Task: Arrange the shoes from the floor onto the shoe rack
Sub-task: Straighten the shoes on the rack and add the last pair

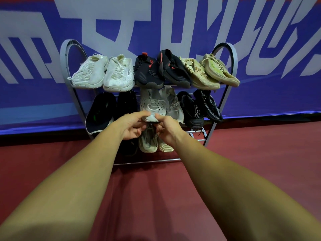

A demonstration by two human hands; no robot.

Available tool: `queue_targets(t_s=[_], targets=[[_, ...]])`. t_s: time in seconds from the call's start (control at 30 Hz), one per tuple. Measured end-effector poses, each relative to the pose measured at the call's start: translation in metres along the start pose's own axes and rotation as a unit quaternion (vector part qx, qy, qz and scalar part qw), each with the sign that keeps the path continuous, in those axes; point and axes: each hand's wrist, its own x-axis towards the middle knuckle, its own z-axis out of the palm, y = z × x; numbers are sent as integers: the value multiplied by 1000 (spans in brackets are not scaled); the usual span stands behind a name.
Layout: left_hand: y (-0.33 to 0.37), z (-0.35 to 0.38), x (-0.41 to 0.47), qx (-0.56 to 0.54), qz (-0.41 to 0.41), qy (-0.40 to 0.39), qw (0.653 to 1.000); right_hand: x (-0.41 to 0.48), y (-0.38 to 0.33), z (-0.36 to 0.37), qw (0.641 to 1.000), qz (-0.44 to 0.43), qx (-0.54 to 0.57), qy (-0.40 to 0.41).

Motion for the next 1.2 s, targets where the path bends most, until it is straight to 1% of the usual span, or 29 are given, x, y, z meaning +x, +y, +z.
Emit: queue_targets(t_s=[0.1, 0.23, 0.43, 0.63, 0.7, 0.8, 0.9, 0.97, 1.1, 1.13, 1.2], targets=[[-2, 2, 2, 8, -16, -2, 1000, 9, 3, 2, 1000, 0, 6, 7], [-9, 2, 10, 28, -13, 42, 999, 16, 7, 4, 998, 27, -55, 3], [-14, 4, 16, 42, 0, 77, 996, 17, 8, 5, 997, 28, -77, 10], [-13, 7, 7, 37, -8, 81, 996, 0, -4, -4, 984, 6, -178, -6], [-12, 8, 3, 41, -29, 71, 996, -10, -12, -14, 980, 5, -197, -21], [-10, 16, -6, 92, -80, 8, 993, -22, -24, -32, 974, 7, -222, -32], [-8, 29, -13, 114, -98, -22, 988, -32, -35, -49, 970, -8, -245, -10], [-7, 42, -16, 108, -92, -26, 990, -40, -42, -59, 967, -24, -253, -1], [-8, 71, -20, 153, -64, -52, 985, -54, -56, -82, 959, -58, -278, 20], [-9, 79, -20, 162, -48, -54, 984, -55, -58, -87, 955, -62, -287, 30], [-10, 95, -20, 183, 5, -32, 983, -55, -63, -97, 948, -66, -307, 54]])
